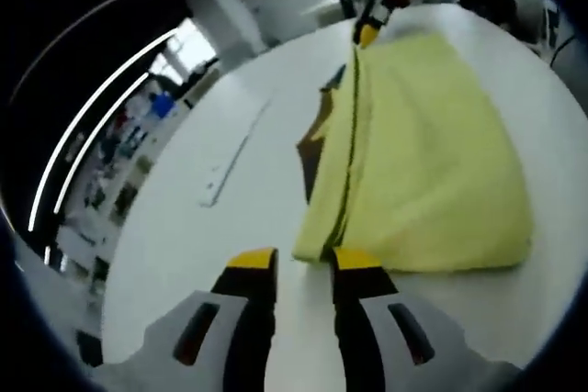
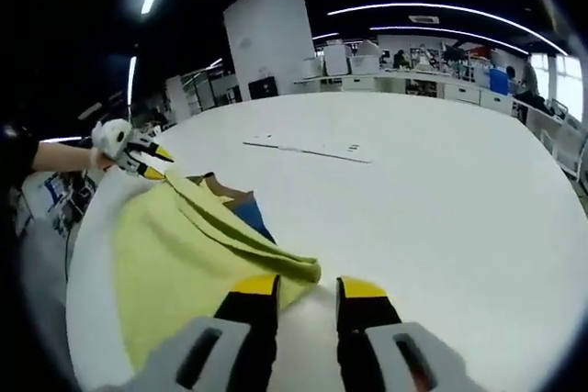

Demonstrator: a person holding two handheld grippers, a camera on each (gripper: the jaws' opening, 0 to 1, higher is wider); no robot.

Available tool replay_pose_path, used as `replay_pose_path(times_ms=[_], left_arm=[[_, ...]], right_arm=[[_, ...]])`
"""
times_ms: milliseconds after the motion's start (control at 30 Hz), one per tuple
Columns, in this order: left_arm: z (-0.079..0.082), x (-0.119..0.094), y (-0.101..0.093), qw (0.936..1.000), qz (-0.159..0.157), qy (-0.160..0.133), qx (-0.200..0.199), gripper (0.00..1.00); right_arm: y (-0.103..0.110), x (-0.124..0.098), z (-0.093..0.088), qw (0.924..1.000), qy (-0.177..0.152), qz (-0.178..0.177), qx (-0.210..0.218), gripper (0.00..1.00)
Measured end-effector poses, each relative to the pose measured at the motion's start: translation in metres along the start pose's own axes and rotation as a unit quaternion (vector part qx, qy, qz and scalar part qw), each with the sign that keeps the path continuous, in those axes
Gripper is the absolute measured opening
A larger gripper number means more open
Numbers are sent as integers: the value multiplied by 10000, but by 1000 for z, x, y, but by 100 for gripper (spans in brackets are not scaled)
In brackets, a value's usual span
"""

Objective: Fold the garment on the visible template until the final outline fits inside the template.

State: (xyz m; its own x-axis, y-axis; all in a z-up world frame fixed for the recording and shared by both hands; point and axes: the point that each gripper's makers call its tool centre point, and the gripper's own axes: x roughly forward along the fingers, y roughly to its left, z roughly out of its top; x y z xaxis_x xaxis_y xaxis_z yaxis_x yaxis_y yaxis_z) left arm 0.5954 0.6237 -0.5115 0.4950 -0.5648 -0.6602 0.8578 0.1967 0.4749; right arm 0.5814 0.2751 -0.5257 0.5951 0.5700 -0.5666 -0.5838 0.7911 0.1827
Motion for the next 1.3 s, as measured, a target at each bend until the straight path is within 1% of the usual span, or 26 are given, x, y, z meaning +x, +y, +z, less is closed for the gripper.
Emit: replay_pose_path(times_ms=[67,133,167,200,267,333,367,433,467,533,567,600,633,667,700,733,767,800,833,900,933,967,1033,1067,1233,1300], left_arm=[[1,2,-3,9999,-71,-51,-98,20],[2,3,-3,9999,-69,-60,-50,19],[3,3,-4,9999,-107,-81,22,17],[4,3,-4,9999,-106,-75,1,13],[7,3,-3,9998,-130,-128,-6,4],[8,4,0,9993,-81,-142,-339,0],[9,4,2,9974,-83,-188,-690,0],[10,4,7,9953,-7,-267,-927,0],[9,3,9,9924,12,-257,-1206,0],[9,4,12,9831,-11,-327,-1800,0],[7,4,16,9749,25,-310,-2203,0],[6,5,18,9698,47,-322,-2418,0],[7,6,22,9607,79,-427,-2743,0],[6,7,24,9558,86,-428,-2907,0],[4,9,27,9477,130,-424,-3161,0],[3,10,28,9428,128,-424,-3305,0],[1,13,29,9351,121,-385,-3521,0],[-2,14,30,9301,166,-343,-3654,0],[-1,15,32,9246,197,-383,-3786,0],[-4,18,35,9124,255,-359,-4068,0],[-4,19,36,9083,262,-349,-4159,0],[-7,21,36,9109,269,-287,-4107,0],[-8,24,35,9116,265,-215,-4097,0],[-9,26,34,9134,268,-145,-4059,0],[-12,29,32,9119,267,-52,-4095,0],[-13,29,31,9130,269,0,-4071,0]], right_arm=[[0,1,2,9999,-61,13,107,21],[2,1,3,9998,-111,56,153,20],[2,2,4,9998,-130,56,136,19],[2,2,6,9998,-154,45,110,17],[2,2,8,9998,-200,22,74,11],[1,2,10,9997,-229,-11,89,6],[0,2,10,9996,-245,-41,128,2],[-2,2,12,9994,-294,-93,178,0],[-2,2,13,9992,-311,-94,240,0],[-2,2,15,9982,-358,-72,470,0],[-4,2,15,9979,-357,-85,531,0],[-4,2,16,9972,-405,-92,628,0],[-5,3,17,9963,-421,-100,741,0],[-7,3,16,9958,-408,-156,806,0],[-7,4,18,9950,-446,-148,880,0],[-8,5,18,9944,-457,-154,945,0],[-9,6,17,9936,-431,-186,1024,0],[-9,7,16,9934,-409,-195,1051,0],[-10,8,14,9933,-370,-229,1070,0],[-11,10,11,9930,-315,-262,1111,0],[-11,11,10,9930,-297,-290,1103,0],[-13,11,9,9928,-266,-363,1106,0],[-12,11,9,9921,-294,-327,1174,0],[-13,11,10,9916,-298,-338,1215,0],[-13,11,9,9912,-294,-320,1250,0],[-13,11,8,9916,-260,-339,1221,0]])
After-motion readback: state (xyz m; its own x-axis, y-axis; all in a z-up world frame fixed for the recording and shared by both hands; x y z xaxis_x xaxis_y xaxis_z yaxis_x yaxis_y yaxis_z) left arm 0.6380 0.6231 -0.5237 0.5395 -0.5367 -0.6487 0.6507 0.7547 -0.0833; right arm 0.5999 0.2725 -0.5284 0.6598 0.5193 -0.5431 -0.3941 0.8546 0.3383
